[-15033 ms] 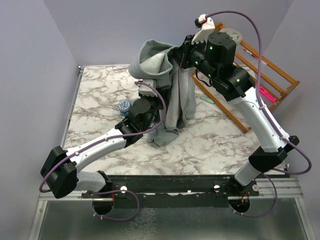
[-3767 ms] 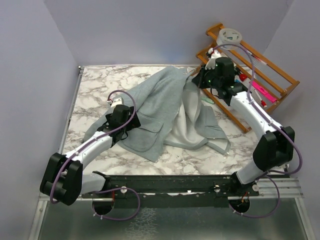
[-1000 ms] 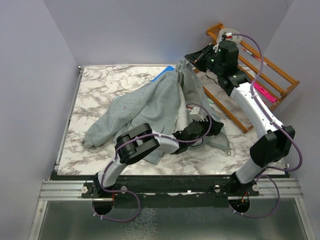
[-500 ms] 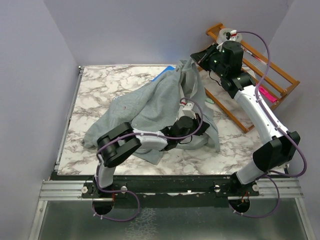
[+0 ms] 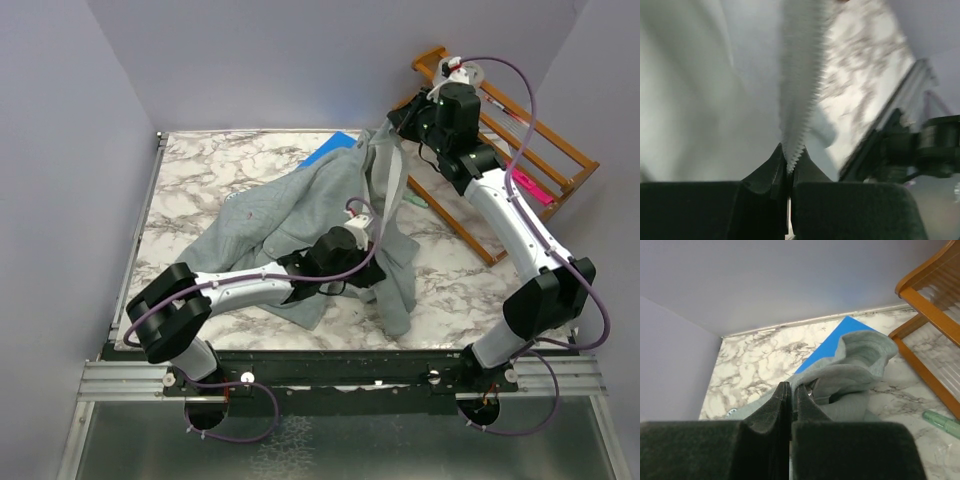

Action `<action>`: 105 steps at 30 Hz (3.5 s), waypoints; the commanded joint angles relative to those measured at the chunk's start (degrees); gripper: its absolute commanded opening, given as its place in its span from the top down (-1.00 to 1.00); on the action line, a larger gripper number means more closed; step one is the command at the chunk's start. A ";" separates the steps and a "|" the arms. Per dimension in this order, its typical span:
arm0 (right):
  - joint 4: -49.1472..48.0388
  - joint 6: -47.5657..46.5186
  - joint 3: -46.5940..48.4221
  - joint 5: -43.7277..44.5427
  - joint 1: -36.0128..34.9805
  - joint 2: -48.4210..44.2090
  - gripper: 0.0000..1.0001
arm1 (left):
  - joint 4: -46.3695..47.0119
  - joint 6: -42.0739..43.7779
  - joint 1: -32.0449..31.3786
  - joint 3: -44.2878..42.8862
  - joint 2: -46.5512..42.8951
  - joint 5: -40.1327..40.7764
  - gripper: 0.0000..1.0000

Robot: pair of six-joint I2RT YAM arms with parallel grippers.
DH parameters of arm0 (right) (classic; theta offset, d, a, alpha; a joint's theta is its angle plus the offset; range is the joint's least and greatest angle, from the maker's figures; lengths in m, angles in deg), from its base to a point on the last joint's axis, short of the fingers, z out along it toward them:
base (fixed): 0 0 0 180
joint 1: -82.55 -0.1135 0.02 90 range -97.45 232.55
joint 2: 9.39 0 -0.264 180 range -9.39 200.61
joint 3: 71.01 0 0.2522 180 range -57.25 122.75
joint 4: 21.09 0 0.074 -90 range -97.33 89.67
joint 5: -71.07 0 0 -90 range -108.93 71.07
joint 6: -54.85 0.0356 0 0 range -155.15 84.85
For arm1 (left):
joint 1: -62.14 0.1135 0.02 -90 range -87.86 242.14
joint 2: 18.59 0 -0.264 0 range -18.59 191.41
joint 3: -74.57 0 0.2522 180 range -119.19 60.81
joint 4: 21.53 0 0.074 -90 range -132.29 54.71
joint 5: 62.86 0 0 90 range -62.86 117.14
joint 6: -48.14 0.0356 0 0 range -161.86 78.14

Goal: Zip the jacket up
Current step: Flatten out the jacket at the center of the board.

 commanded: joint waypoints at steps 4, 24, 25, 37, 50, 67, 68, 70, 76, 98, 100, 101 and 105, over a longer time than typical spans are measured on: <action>-0.64 -5.08 -0.57 -1.70 0.70 7.01 0.99 | -4.35 2.08 7.53 11.65 -3.09 -3.61 1.00; -7.31 -13.75 8.99 -1.79 0.70 21.35 0.88 | -5.56 8.50 12.49 11.12 -0.26 -5.05 0.49; -7.25 -13.76 10.19 -5.22 0.70 22.25 0.83 | -5.65 8.43 12.66 11.51 -0.73 -4.41 0.44; -17.36 -7.90 -1.12 -39.16 1.56 13.02 -0.11 | -6.56 7.05 15.00 15.42 -8.68 -1.03 -0.19; -13.55 -5.74 -21.80 -35.68 2.28 -4.28 -0.16 | -8.96 6.92 18.56 17.99 -16.97 -1.15 -0.36; -3.41 -10.79 -16.37 -18.20 1.58 7.95 0.99 | -15.56 5.86 22.35 21.03 -27.38 5.42 -0.51; -3.15 -10.57 -14.46 -20.07 0.85 9.94 0.99 | -16.19 5.65 22.54 20.95 -27.93 6.33 -0.52; -4.12 -10.02 -11.90 -23.34 -1.22 12.74 0.99 | -17.24 5.39 23.06 20.91 -28.85 8.26 -0.54; -14.30 -6.68 -9.41 -43.19 -5.74 16.62 0.99 | -18.51 5.25 24.34 21.14 -29.98 9.55 -0.57; 1.69 -14.29 -42.31 -14.34 -5.81 -13.72 -0.69 | -18.12 10.08 26.05 14.07 -18.12 14.85 -0.97; -0.44 -12.80 -43.54 -16.04 -5.81 -12.36 -0.71 | -17.17 10.26 26.05 13.09 -15.39 14.87 -0.98; -1.67 -12.03 -43.57 -17.05 -5.81 -11.26 -0.72 | -17.14 10.40 26.05 12.10 -13.67 15.28 -0.98; -8.93 -8.77 -42.15 -17.83 -5.81 -4.89 -0.72 | -16.12 11.01 26.05 7.82 -7.59 17.16 -0.98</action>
